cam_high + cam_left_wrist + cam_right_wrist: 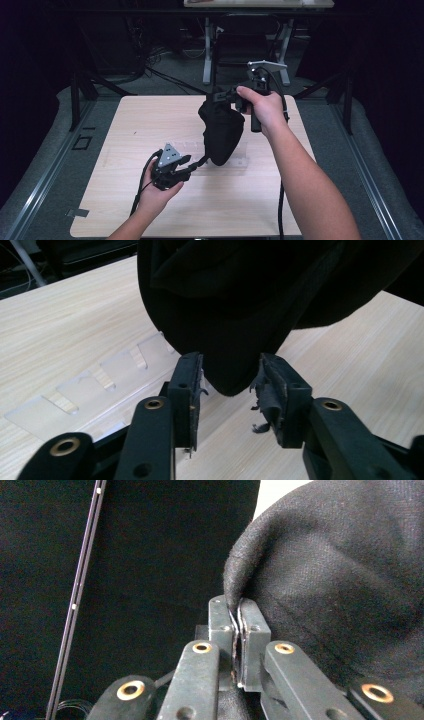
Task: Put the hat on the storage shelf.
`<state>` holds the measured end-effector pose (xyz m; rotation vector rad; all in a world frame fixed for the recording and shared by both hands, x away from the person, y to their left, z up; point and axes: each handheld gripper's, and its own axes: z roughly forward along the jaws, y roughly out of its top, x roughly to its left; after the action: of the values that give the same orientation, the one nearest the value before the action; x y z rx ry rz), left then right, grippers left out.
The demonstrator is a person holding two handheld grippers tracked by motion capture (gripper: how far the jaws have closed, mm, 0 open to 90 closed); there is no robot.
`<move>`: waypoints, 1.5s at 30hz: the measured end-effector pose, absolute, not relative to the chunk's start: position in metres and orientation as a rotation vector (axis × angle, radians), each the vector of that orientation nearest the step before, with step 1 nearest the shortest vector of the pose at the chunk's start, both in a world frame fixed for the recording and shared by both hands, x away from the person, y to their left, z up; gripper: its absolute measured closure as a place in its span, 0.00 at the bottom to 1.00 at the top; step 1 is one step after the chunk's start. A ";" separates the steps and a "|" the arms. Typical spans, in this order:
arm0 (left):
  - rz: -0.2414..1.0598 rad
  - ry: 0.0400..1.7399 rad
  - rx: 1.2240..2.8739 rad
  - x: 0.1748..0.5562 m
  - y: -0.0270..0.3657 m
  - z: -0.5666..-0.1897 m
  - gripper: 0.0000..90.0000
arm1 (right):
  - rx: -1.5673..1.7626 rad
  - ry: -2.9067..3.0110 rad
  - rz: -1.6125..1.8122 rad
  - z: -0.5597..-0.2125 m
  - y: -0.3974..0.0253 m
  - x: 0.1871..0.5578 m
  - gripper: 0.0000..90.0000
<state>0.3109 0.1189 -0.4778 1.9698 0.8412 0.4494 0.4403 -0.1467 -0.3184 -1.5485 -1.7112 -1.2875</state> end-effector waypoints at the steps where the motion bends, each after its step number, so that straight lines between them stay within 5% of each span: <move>1: 0.449 0.838 1.964 0.311 0.119 -0.477 0.70 | -1.553 -1.708 -1.293 -0.318 -0.147 0.441 0.97; 12: 0.442 0.780 1.975 0.301 0.112 -0.472 0.71 | -1.538 -1.705 -1.307 -0.320 -0.142 0.440 0.97; 15: 0.468 0.781 1.997 0.303 0.105 -0.473 0.76 | -1.533 -1.702 -1.307 -0.320 -0.142 0.440 0.96; 17: 0.494 0.777 2.006 0.305 0.102 -0.474 0.89 | -1.529 -1.708 -1.307 -0.320 -0.140 0.439 0.96; 21: 0.540 0.746 2.025 0.304 0.102 -0.475 0.92 | -1.529 -1.712 -1.312 -0.319 -0.140 0.439 0.94; 45: 0.645 0.817 2.156 0.307 0.127 -0.512 0.94 | -1.478 -1.754 -1.330 -0.305 -0.138 0.433 0.87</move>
<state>0.3070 0.1268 -0.5120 2.1564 0.8165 0.6446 0.4331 -0.1384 -0.3050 -1.4784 -1.7542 -1.3299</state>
